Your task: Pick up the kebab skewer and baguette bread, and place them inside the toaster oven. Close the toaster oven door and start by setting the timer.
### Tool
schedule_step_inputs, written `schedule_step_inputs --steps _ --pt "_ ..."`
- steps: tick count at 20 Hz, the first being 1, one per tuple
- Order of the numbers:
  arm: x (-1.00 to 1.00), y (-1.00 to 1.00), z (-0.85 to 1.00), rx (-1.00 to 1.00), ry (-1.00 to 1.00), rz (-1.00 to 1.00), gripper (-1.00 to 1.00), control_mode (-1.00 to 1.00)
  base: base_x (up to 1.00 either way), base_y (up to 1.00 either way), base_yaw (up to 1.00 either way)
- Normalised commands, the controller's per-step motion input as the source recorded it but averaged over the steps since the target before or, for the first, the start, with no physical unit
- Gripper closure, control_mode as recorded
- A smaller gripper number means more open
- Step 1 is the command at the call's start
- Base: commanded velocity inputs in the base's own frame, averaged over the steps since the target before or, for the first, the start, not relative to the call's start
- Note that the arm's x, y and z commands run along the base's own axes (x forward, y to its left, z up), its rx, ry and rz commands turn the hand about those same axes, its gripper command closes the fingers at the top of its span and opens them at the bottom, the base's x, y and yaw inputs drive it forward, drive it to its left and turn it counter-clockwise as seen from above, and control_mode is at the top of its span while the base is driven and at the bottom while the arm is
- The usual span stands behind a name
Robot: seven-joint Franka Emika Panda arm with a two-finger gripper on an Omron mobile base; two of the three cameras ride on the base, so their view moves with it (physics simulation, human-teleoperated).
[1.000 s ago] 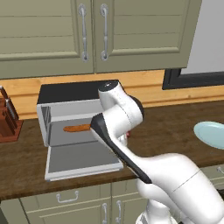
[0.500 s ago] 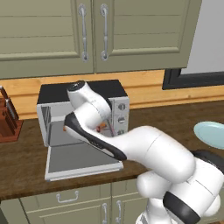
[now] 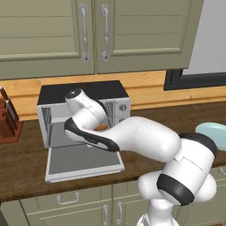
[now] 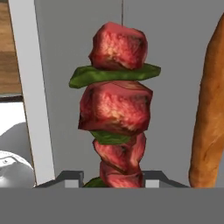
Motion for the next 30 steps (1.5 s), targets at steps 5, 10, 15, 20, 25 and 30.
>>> schedule_step_inputs --steps 5,10,15,20,25,30 --pt "0.29 0.00 -0.20 0.03 0.00 0.00 1.00 -1.00 0.00 0.00 0.00" --pt "0.51 0.00 -0.23 0.05 0.00 0.00 1.00 -1.00 0.00 0.00 0.00" --pt "0.23 0.08 -0.20 0.02 0.00 0.00 1.00 -1.00 0.00 0.00 0.00" --pt "0.02 0.03 -0.22 0.00 0.00 0.00 1.00 -1.00 0.00 0.00 0.00" --pt "0.16 0.01 -0.21 0.00 0.00 0.00 -1.00 -1.00 0.00 0.00 0.00" --pt "0.05 0.00 -0.11 0.00 0.00 0.00 -1.00 -1.00 0.00 0.00 0.00"
